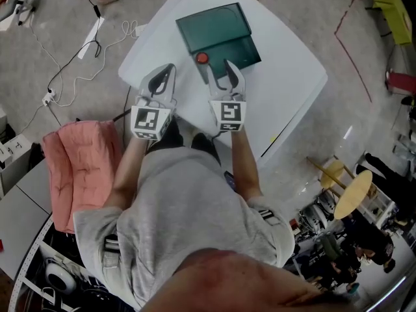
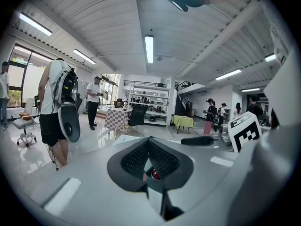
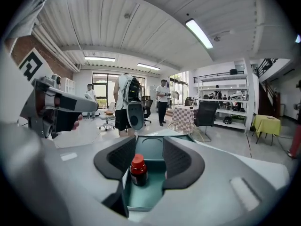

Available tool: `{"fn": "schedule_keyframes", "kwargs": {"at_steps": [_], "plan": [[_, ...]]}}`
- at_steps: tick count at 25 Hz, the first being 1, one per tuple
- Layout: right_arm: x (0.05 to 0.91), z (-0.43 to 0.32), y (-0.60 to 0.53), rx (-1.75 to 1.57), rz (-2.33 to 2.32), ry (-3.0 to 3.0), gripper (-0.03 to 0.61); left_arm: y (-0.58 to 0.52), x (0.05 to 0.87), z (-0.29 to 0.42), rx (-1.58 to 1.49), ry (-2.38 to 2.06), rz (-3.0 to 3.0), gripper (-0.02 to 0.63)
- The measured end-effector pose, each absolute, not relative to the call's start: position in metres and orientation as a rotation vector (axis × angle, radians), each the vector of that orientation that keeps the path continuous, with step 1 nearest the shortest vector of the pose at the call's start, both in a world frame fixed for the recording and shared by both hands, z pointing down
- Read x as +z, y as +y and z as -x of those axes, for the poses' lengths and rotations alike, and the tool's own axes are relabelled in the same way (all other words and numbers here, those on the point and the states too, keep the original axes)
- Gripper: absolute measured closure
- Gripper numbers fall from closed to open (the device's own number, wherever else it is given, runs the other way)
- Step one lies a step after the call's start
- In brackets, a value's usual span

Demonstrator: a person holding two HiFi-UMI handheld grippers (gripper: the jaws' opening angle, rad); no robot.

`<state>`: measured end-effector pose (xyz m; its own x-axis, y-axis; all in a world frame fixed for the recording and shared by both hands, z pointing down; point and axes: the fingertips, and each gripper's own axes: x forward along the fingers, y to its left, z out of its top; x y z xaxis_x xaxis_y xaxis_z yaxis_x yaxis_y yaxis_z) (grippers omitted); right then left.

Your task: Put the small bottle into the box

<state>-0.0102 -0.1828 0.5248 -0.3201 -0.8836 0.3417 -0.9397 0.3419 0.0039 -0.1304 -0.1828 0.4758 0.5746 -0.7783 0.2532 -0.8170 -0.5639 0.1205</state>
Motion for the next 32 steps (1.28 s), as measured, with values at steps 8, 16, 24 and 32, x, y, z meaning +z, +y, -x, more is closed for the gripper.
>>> {"fn": "schedule_keyframes", "kwargs": {"at_steps": [8,16,24,32], "plan": [[0.479,-0.037,-0.16,0.195,-1.842,-2.271,0.454,-0.171,0.446,0.099,0.199,-1.249,-2.687,0.603],[0.452,-0.09,-0.116,0.148,-2.024,-2.155,0.511,-0.148,0.426,0.056,0.164,-1.133,-2.773,0.603],[0.441,-0.15,-0.065,0.126,-2.228,-1.975,0.562,-0.118,0.423,0.006,0.159,-0.963,-2.854,0.603],[0.432,-0.193,-0.013,0.118,-2.367,-1.827,0.575,-0.091,0.422,-0.038,0.159,-0.797,-2.915,0.603]]}}
